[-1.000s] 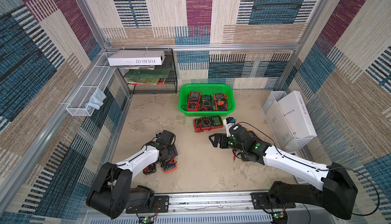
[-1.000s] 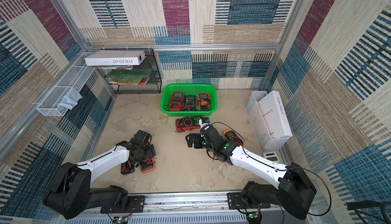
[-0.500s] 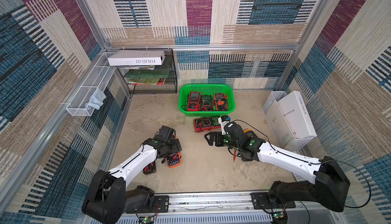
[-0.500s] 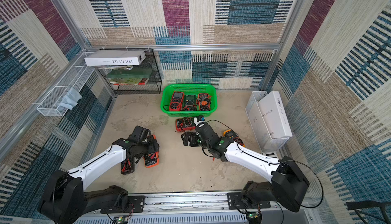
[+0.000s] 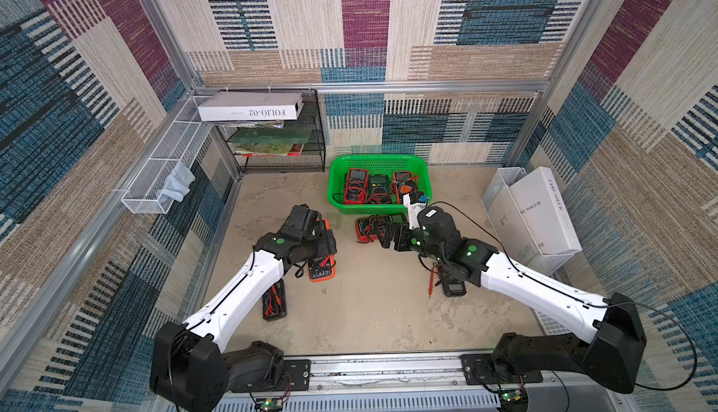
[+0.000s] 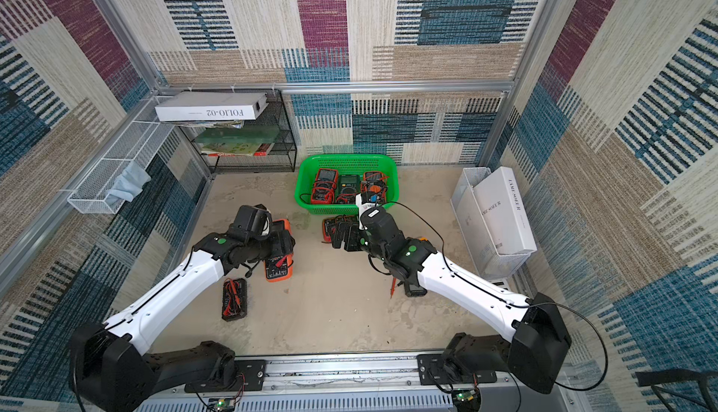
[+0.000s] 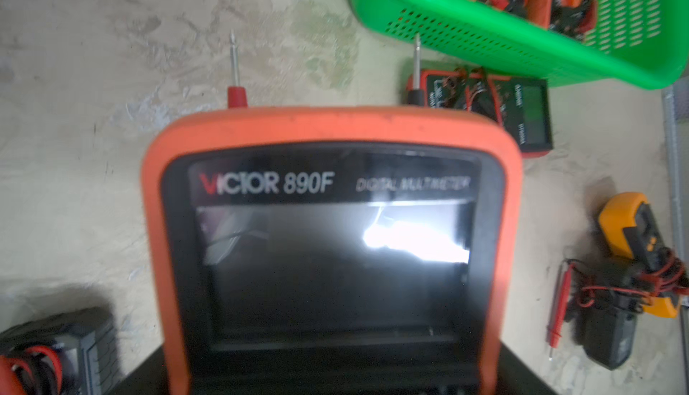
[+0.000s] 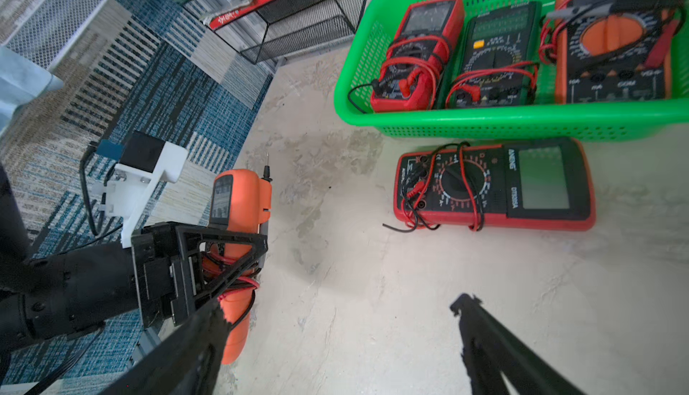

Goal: Put the multimeter into the basket
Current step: Pick up the multimeter from the center of the board, then place the multimeter in the basket.

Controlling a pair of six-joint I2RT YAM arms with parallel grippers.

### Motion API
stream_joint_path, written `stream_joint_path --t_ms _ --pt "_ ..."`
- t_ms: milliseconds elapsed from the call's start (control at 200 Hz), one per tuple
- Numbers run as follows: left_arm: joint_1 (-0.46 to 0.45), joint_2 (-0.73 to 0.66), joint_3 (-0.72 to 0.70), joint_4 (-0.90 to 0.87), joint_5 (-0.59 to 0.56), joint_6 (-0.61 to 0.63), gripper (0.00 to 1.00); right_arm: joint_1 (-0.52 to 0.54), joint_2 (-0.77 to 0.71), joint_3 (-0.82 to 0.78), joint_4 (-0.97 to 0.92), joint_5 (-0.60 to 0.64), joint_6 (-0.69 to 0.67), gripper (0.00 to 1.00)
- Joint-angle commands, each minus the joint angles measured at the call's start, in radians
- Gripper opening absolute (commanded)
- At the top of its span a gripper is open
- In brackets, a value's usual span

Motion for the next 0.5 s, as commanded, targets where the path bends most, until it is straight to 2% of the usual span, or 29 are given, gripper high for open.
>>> stream_joint_path --t_ms 0,235,491 --pt "-0.006 0.031 0.098 -0.008 0.007 0.045 0.0 -0.024 -0.02 0.026 -0.035 0.007 -0.026 0.99" --pt "-0.039 0.145 0.298 -0.023 0.0 0.078 0.0 -0.101 -0.099 0.007 -0.034 -0.005 -0.028 1.0" --pt "-0.087 0.304 0.508 -0.031 -0.024 0.121 0.0 -0.216 -0.154 -0.056 -0.016 -0.084 -0.029 1.0"
